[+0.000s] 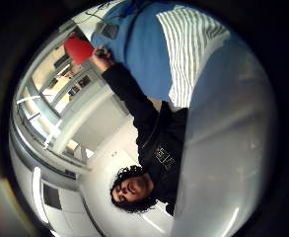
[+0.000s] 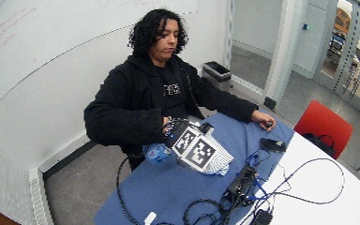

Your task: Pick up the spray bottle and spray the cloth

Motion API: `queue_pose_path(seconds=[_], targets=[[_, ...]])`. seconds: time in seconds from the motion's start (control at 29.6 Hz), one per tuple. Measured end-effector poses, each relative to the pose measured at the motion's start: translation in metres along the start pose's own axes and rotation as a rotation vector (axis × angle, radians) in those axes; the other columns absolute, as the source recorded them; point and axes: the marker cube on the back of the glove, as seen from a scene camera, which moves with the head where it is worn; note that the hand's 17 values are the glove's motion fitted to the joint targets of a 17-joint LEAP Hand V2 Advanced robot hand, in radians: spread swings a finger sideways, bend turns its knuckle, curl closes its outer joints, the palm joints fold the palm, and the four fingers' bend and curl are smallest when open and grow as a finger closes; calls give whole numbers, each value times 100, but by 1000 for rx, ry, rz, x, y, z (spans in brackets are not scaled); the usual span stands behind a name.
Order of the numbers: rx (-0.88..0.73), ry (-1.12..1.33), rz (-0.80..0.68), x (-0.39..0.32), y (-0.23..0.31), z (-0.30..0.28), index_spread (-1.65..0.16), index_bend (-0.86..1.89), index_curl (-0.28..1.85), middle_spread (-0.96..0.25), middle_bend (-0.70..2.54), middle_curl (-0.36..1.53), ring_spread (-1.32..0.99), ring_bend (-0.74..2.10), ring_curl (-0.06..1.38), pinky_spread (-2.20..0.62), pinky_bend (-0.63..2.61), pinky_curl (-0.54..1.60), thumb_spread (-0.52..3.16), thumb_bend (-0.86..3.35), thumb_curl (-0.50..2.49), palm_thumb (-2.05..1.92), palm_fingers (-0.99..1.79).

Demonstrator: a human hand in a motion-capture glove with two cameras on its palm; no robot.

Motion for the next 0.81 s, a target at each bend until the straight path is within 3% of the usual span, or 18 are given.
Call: queue_pose_path(seconds=[0.51,0.68,0.81], targets=[[-278,201,167,24,-19,70,-26,26,62,-19,65,60,-21,75,54,-26,55,47,34,-1,81,104,129],[-238,184,127,12,-18,59,-26,24,63,-19,64,60,-21,75,53,-26,55,47,35,-2,82,104,129],[-138,151,-6,-23,-9,32,-27,22,64,-19,63,60,-21,75,53,-26,56,47,36,-2,83,104,129]])
